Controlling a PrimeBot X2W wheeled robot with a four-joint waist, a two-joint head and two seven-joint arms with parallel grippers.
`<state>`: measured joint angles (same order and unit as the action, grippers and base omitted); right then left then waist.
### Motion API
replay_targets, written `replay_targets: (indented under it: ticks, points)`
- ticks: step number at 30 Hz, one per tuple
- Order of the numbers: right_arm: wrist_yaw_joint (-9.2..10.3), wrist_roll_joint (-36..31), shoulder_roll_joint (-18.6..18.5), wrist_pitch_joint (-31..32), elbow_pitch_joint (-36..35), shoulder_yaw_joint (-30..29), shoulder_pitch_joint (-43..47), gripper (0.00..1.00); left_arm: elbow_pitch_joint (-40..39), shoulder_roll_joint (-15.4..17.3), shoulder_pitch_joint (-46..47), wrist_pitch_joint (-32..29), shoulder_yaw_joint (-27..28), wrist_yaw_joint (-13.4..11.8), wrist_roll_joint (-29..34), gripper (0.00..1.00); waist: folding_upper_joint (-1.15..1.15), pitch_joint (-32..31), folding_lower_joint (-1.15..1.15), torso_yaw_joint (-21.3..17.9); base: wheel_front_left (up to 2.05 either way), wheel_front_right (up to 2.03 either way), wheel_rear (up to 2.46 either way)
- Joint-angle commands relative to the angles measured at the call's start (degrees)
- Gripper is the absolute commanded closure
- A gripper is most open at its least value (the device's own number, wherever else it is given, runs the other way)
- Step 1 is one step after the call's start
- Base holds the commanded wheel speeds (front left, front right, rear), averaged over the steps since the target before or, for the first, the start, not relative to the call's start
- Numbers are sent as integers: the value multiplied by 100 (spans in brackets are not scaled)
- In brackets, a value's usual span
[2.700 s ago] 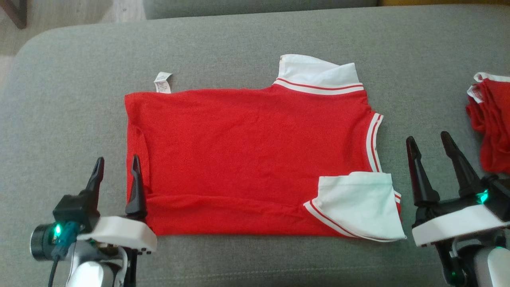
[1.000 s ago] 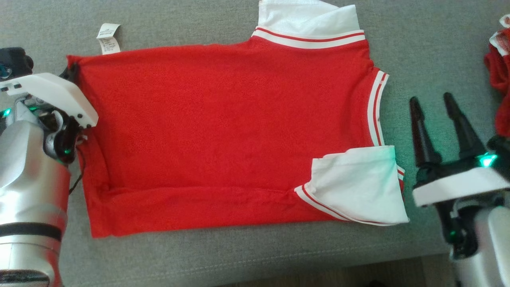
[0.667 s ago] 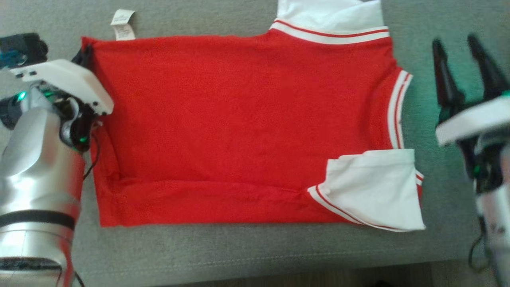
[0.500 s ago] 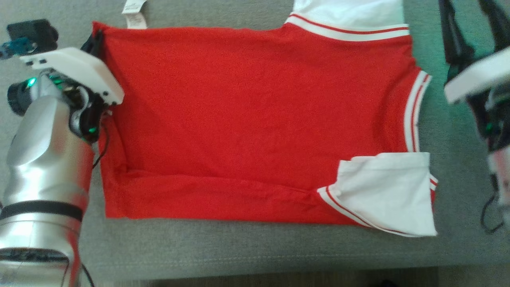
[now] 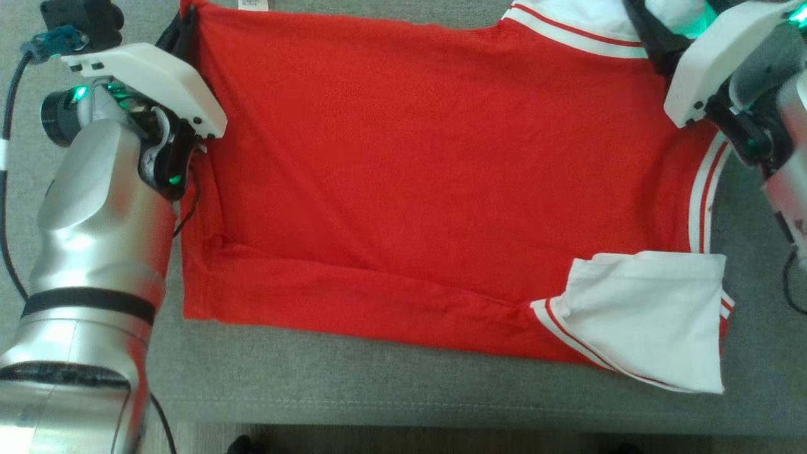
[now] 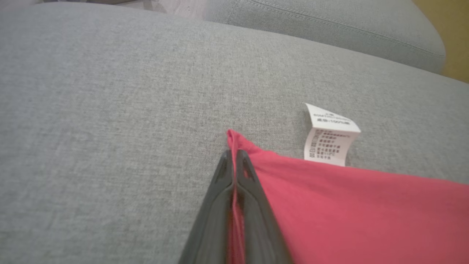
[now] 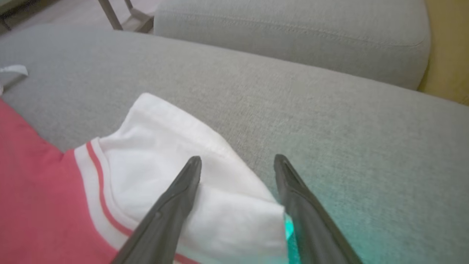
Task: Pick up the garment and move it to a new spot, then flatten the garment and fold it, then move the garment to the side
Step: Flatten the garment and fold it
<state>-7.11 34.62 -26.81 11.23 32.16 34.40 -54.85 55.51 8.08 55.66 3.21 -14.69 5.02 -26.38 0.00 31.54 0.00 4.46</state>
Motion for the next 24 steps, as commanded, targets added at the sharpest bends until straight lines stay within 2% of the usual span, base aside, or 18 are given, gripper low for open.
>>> replay_targets:
  ticks: [1,6,8,9,10,11,12,15,24]
  points:
    - [-37,186,-184,178,-57,289,-152,0,65,188,91,23,57,-9,10,100,0,17,0,12,0,0,0]
    - [-37,462,-340,555,87,879,-441,0,214,149,182,113,24,27,-15,100,0,42,0,36,0,0,0]
    - [-37,625,-423,890,163,1285,-738,0,311,126,259,168,1,53,-37,100,0,85,0,60,0,0,0]
    - [-37,688,-437,1003,196,1393,-850,5,341,119,285,187,-5,60,-46,100,0,100,0,67,0,0,0]
    - [-37,753,-450,1162,259,1501,-956,15,371,111,311,208,-11,67,-52,100,0,113,0,75,0,0,0]
    - [-37,816,-462,1344,311,1627,-1055,52,400,98,335,230,-15,73,-63,100,0,123,0,85,0,0,0]
    - [-37,903,-465,1489,342,1727,-1143,100,430,84,355,253,-22,79,-71,100,0,130,0,96,0,0,0]
    - [-37,1092,-497,1701,380,1935,-1355,100,513,29,396,350,-31,100,-110,100,0,125,0,130,0,0,0]
    - [-37,1244,-749,430,91,2055,-1487,100,687,90,366,716,-57,153,-180,100,0,-167,0,96,0,0,0]
